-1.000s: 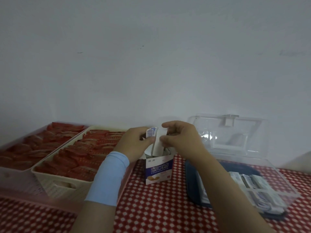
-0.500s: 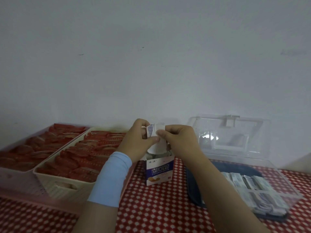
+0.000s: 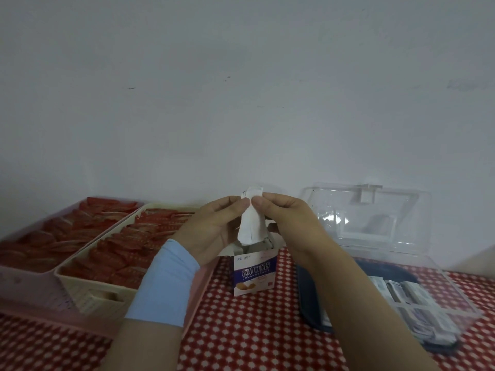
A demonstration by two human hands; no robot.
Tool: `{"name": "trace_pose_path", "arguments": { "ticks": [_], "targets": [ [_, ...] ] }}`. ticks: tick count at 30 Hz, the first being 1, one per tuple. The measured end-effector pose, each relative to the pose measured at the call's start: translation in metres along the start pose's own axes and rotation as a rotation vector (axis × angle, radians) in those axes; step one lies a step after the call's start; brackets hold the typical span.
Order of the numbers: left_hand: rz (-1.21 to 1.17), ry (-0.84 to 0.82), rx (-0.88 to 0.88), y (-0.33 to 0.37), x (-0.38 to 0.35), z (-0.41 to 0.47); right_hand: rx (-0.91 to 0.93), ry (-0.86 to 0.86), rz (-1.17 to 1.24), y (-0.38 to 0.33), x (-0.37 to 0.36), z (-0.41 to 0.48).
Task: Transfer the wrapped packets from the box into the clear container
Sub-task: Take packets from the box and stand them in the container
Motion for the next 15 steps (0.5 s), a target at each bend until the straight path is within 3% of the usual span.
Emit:
{"name": "trace_pose_path", "arguments": {
  "ticks": [6, 12, 15],
  "targets": [
    [-0.077, -0.090, 0.046, -0.009, -0.010, -0.001, -0.037, -0.053, 0.094, -0.001, -0.001, -0.001],
    [-0.094, -0.098, 0.055, -0.013, -0.011, 0.002, 0.014, -0.004, -0.055, -0.009, 0.002, -0.004],
    [-0.131, -0.052, 0.019, -0.010, -0.005, 0.003, 0.157, 0.083, -0.288, -0.018, 0.010, -0.007]
  ]
}}
Point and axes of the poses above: each hand's wrist, its own z-axis towards the middle knuckle, its own x-axis out of the back of the hand, y = z × x, the point moved 6 cm from there along z, towards the middle knuckle, and after that the axes turned 15 degrees about -z, right-handed, at the moved point
